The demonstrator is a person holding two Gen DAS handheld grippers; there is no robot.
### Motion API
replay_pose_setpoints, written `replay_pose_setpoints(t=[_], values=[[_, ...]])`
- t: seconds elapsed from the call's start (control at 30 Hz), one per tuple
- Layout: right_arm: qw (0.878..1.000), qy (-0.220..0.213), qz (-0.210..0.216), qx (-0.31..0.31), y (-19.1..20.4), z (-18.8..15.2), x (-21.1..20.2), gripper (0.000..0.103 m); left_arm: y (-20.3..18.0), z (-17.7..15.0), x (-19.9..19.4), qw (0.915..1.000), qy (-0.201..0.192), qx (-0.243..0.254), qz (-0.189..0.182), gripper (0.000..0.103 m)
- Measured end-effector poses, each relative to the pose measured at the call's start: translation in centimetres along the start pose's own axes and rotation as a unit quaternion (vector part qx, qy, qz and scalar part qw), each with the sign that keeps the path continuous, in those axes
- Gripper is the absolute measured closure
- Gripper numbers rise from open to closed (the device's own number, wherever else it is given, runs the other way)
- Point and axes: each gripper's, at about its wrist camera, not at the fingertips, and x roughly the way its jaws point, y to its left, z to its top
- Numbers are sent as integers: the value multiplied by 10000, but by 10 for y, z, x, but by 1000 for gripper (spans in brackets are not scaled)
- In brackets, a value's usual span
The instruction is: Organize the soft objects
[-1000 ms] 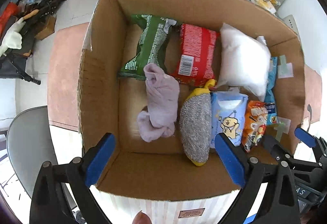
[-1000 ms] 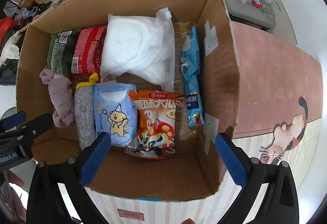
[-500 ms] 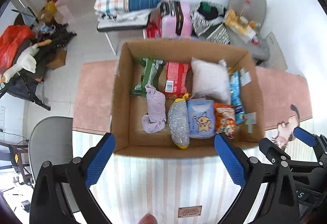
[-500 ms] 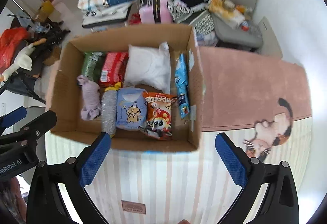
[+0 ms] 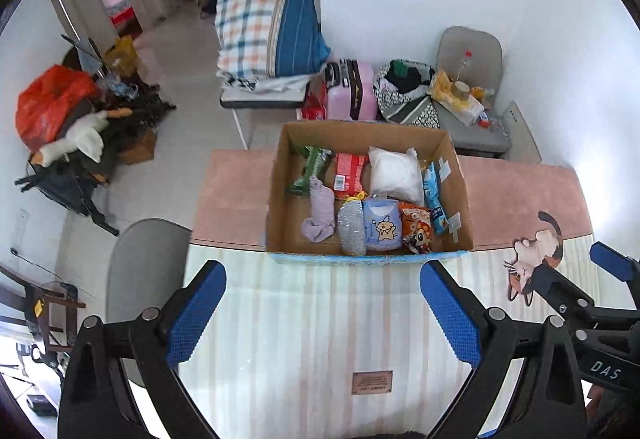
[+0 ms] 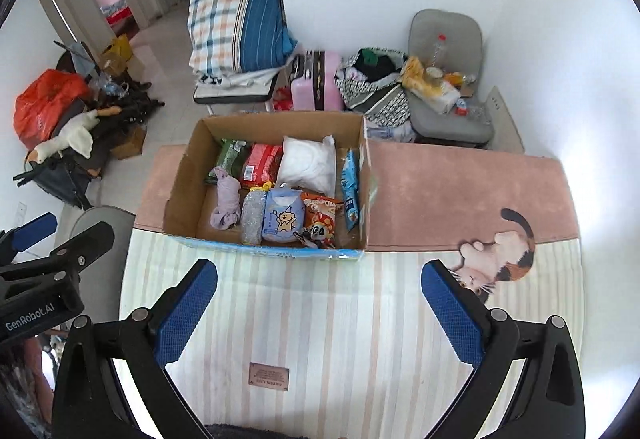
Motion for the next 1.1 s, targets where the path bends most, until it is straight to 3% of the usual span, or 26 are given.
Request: replay_pose_setpoints(t=[0.3, 0.6, 0.87, 1.1], values=[[9988, -490, 78, 21, -1, -39, -86, 0, -6, -34, -60, 9997, -207, 33, -140, 3], [9971, -761, 68, -68, -1, -66, -141, 0, -9, -52, -115, 9983, -507, 41, -291, 3], [9945, -1034, -64, -147, 0, -73, -171, 0, -3, -56, -130, 9974, -680, -55, -216, 3], [9926, -1183, -254, -87, -1, -64, -172, 0, -5, -56, -128, 9970, -761, -55, -99, 3]])
